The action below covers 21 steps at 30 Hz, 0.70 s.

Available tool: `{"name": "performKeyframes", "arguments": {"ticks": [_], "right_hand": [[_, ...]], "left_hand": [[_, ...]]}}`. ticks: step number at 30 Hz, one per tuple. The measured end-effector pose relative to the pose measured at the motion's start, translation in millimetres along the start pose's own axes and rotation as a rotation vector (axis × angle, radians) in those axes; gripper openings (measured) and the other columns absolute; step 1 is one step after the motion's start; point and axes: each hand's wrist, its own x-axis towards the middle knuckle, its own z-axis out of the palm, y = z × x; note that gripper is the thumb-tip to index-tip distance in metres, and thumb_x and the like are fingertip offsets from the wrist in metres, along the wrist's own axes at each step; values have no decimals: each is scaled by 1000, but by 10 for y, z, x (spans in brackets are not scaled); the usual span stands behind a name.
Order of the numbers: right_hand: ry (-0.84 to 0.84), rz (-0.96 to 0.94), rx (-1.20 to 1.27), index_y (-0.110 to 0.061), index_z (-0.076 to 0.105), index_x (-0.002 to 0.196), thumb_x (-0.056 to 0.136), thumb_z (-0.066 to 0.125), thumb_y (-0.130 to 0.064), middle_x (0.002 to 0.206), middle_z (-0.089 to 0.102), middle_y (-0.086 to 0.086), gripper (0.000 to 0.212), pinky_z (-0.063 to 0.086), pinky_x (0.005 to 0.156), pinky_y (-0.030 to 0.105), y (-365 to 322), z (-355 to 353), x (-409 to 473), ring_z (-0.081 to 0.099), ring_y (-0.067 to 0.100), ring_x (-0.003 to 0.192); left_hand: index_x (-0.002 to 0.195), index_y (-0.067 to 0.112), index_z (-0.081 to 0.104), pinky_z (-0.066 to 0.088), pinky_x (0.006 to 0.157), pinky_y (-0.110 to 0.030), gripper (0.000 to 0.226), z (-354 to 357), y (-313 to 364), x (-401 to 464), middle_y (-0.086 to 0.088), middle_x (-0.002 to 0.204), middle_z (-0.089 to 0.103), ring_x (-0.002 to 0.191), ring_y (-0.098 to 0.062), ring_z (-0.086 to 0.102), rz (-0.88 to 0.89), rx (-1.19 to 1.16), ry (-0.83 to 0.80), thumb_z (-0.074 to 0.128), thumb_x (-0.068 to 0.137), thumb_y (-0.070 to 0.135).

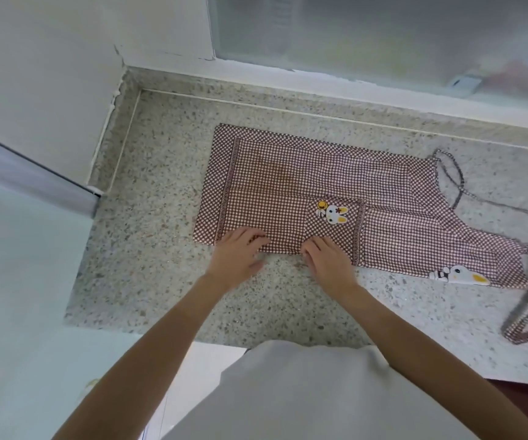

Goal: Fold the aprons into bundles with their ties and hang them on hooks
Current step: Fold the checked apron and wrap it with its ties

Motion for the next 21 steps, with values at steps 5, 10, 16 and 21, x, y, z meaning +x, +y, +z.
{"name": "performKeyframes", "arguments": {"ticks": [5, 10, 16, 21], "right_hand": [[-24, 52, -80, -14, 59, 104, 81, 63, -17, 102, 62, 5, 24, 52, 76, 39, 180, -16, -290, 56, 26, 92], [-31, 225, -193, -9, 61, 107, 71, 70, -3, 112, 63, 9, 37, 51, 82, 43, 511, -169, -526, 60, 31, 100], [47, 165, -144, -10, 67, 90, 76, 56, -7, 80, 70, 5, 18, 52, 63, 32, 693, -315, -664, 67, 25, 71], [69, 226, -43, -12, 57, 80, 94, 37, -31, 53, 54, -1, 31, 28, 38, 20, 797, -700, -469, 45, 16, 38]], "left_hand": [[88, 17, 70, 56, 61, -29, 15, 86, 45, -20, 3, 91, 68, 80, -16, 63, -39, 20, 73, 76, 74, 15], [81, 15, 65, 38, 42, -16, 14, -52, 173, -12, 6, 64, 62, 49, -9, 54, -106, 71, 130, 77, 74, 12], [82, 15, 66, 31, 46, -16, 16, -176, 187, -32, 6, 56, 60, 43, -10, 50, -109, 144, 119, 77, 72, 10], [86, 12, 65, 41, 50, -21, 8, -434, 124, 116, 0, 66, 65, 52, -16, 57, -174, 139, 198, 68, 80, 9]]}}
